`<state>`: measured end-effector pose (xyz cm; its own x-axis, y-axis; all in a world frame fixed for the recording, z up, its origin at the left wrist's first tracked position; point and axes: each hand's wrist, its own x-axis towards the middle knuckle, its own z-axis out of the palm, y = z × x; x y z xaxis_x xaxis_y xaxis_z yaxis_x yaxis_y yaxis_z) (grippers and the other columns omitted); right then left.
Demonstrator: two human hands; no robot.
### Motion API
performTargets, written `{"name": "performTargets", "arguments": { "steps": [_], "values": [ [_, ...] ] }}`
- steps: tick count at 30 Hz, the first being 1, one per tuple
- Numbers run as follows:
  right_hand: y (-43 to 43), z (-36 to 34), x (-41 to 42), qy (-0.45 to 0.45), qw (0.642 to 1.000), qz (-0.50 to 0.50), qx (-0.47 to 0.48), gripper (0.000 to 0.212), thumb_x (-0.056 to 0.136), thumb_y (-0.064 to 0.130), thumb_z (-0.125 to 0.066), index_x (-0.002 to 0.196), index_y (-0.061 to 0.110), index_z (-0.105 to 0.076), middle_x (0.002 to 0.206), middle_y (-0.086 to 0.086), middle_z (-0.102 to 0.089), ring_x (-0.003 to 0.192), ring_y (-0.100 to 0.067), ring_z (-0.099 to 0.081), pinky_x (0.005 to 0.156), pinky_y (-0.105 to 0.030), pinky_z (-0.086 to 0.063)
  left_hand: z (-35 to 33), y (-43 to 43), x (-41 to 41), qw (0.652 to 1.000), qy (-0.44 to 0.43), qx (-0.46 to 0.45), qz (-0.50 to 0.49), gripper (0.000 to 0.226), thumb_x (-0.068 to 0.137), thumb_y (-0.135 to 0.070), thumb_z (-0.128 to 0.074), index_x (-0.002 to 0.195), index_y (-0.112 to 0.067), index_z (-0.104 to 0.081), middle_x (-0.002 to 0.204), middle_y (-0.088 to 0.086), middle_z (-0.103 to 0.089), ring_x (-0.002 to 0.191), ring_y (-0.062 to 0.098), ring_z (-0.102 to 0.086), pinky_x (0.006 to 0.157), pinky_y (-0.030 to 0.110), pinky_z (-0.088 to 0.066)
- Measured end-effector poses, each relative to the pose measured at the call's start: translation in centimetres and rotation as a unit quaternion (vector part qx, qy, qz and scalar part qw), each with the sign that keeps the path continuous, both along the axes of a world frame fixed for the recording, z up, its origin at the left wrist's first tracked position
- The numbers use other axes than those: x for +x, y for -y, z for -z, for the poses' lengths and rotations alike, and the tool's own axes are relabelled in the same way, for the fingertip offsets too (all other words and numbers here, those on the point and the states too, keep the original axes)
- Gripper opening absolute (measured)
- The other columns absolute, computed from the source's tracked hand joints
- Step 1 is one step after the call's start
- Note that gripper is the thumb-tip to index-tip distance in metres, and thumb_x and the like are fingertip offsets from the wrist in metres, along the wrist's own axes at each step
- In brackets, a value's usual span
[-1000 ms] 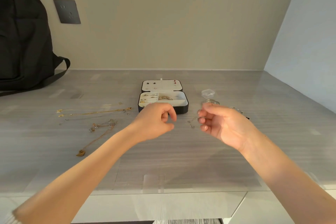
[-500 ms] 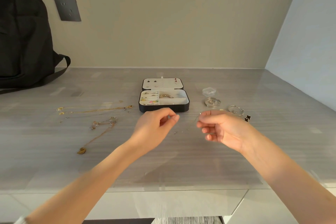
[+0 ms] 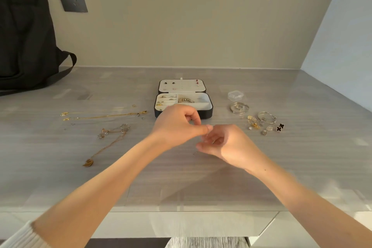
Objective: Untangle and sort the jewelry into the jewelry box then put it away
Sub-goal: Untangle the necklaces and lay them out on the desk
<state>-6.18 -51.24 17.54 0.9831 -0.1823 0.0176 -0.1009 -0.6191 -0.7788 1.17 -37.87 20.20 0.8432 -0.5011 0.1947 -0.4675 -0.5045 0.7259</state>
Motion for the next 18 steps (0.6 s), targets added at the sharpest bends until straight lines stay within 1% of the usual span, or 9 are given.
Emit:
{"name": "performTargets", "arguments": {
  "steps": [3,6,8,9,10,12,13,15,18],
  "values": [
    [-1.0,0.2,0.8,-0.013,0.999,0.001,-0.043,0.021,0.076,0.039,-0.072,0.085,0.024,-0.061,0.077,0.014,-0.059,0.070,-0.003,-0.056,0.074,-0.025,-0.046,-0.9,0.4,0.1,0.999,0.020,0.014,-0.026,0.041,0.063,-0.048,-0.077,0.052,-0.020,-0.050,0.040,-0.013,-0.038,0.045,0.004,-0.036,0.053,0.026,-0.026],
    [-1.4,-0.1,1.2,-0.008,0.999,-0.005,-0.047,0.007,0.082,0.030,-0.066,0.077,0.026,-0.062,0.075,0.013,-0.062,0.080,-0.011,-0.061,0.080,-0.030,-0.050,-1.5,0.6,0.2,0.999,0.003,-0.003,-0.033,0.054,0.063,-0.051,-0.076,0.047,-0.018,-0.037,0.040,-0.010,-0.032,0.045,0.007,-0.031,0.053,0.026,-0.025],
    [-1.4,-0.2,1.3,-0.014,1.000,-0.009,0.014,0.013,0.084,0.019,-0.062,0.074,0.026,-0.063,0.076,0.003,-0.067,0.081,-0.020,-0.064,0.077,-0.035,-0.055,-1.8,0.5,0.5,0.997,-0.045,-0.050,-0.027,0.055,0.065,-0.049,-0.076,0.048,-0.018,-0.034,0.049,-0.008,-0.031,0.051,0.012,-0.031,0.055,0.025,-0.026],
    [-1.3,-0.2,1.2,-0.021,0.997,-0.017,0.072,0.015,0.085,0.013,-0.061,0.075,0.023,-0.064,0.077,-0.003,-0.068,0.076,-0.022,-0.065,0.072,-0.034,-0.056,-1.9,0.4,0.7,0.992,-0.085,-0.093,-0.019,0.050,0.066,-0.046,-0.076,0.051,-0.016,-0.040,0.054,-0.003,-0.035,0.055,0.013,-0.035,0.057,0.022,-0.032],
    [-1.2,-0.4,1.1,-0.025,0.990,-0.027,0.136,0.015,0.087,0.006,-0.059,0.079,0.018,-0.064,0.076,-0.006,-0.067,0.070,-0.021,-0.064,0.065,-0.031,-0.056,-2.0,0.3,0.9,0.981,-0.128,-0.143,-0.009,0.043,0.069,-0.042,-0.076,0.057,-0.012,-0.049,0.059,0.002,-0.041,0.059,0.014,-0.043,0.064,0.021,-0.042],
    [-0.8,-0.7,0.7,-0.025,0.971,-0.051,0.230,0.012,0.088,-0.003,-0.056,0.089,0.007,-0.063,0.076,-0.009,-0.066,0.063,-0.015,-0.063,0.057,-0.025,-0.056,-2.0,-0.1,1.2,0.957,-0.200,-0.210,0.012,0.033,0.076,-0.032,-0.073,0.063,-0.006,-0.057,0.063,0.005,-0.052,0.070,0.017,-0.058,0.080,0.030,-0.055],
    [-0.6,-0.8,0.6,-0.025,0.964,-0.061,0.257,0.012,0.089,-0.006,-0.054,0.093,0.003,-0.062,0.077,-0.010,-0.066,0.061,-0.013,-0.063,0.055,-0.024,-0.055,-1.9,-0.2,1.2,0.950,-0.221,-0.221,0.020,0.032,0.078,-0.028,-0.072,0.060,-0.006,-0.057,0.061,0.005,-0.054,0.069,0.019,-0.059,0.079,0.032,-0.057],
    [-0.2,-0.7,0.5,-0.033,0.955,-0.070,0.287,0.016,0.088,-0.011,-0.050,0.097,-0.003,-0.061,0.077,-0.013,-0.066,0.058,-0.012,-0.065,0.053,-0.023,-0.054,-1.8,-0.3,1.2,0.942,-0.248,-0.224,0.026,0.035,0.079,-0.028,-0.071,0.052,-0.011,-0.055,0.053,0.003,-0.051,0.056,0.017,-0.054,0.066,0.032,-0.058],
    [-0.1,-0.7,0.4,-0.042,0.953,-0.067,0.292,0.018,0.087,-0.014,-0.051,0.097,-0.003,-0.060,0.075,-0.013,-0.067,0.058,-0.013,-0.065,0.052,-0.023,-0.054,-1.8,-0.3,1.1,0.955,-0.245,-0.165,-0.002,0.047,0.077,-0.038,-0.071,0.040,-0.022,-0.046,0.047,-0.003,-0.043,0.045,0.012,-0.041,0.047,0.024,-0.042]
  ]
}}
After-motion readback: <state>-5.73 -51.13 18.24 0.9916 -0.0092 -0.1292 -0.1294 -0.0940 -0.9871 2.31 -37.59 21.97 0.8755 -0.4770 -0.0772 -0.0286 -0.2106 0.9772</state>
